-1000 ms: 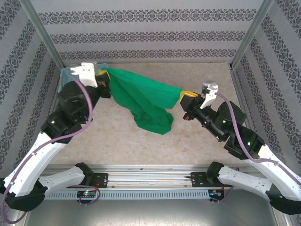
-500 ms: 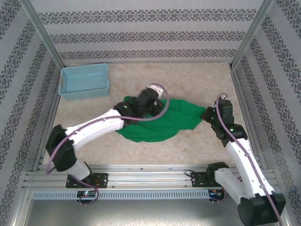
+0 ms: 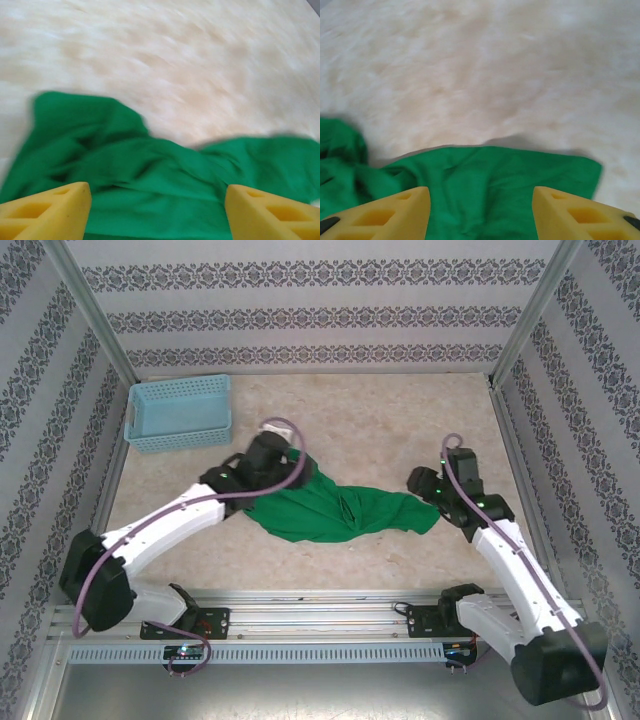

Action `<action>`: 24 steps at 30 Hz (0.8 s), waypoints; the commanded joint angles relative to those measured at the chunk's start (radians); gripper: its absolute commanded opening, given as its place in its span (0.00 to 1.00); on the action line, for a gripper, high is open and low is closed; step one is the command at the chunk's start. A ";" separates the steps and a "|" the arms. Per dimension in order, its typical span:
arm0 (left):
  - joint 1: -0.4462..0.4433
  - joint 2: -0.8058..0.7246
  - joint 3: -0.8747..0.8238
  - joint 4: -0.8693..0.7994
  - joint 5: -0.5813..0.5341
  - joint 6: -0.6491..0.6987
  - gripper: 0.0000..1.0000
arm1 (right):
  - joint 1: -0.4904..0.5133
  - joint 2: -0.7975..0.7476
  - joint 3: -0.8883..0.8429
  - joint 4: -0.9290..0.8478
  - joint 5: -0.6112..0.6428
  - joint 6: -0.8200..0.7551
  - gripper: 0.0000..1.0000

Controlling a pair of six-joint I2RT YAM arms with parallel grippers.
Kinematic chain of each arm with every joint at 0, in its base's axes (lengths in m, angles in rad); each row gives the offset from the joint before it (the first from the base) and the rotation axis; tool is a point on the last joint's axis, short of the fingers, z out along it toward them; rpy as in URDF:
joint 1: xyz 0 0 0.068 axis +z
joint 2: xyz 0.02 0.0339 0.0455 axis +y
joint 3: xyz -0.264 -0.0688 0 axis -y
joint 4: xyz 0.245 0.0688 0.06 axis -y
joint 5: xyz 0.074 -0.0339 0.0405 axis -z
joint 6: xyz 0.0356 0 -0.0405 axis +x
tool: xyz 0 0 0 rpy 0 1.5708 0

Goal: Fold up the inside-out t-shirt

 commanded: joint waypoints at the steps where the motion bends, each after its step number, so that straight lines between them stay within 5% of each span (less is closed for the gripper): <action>1: 0.103 -0.016 -0.049 -0.122 -0.052 -0.071 0.78 | 0.162 0.084 0.082 0.027 0.075 -0.010 0.57; 10: 0.339 0.018 -0.188 -0.056 0.128 -0.147 0.79 | 0.486 0.588 0.397 0.094 0.085 -0.037 0.56; 17: 0.340 0.061 -0.233 0.032 0.276 -0.154 0.75 | 0.547 0.877 0.600 0.064 0.071 -0.077 0.55; 24: 0.341 0.085 -0.254 0.062 0.323 -0.164 0.50 | 0.553 1.043 0.730 -0.004 0.107 -0.097 0.46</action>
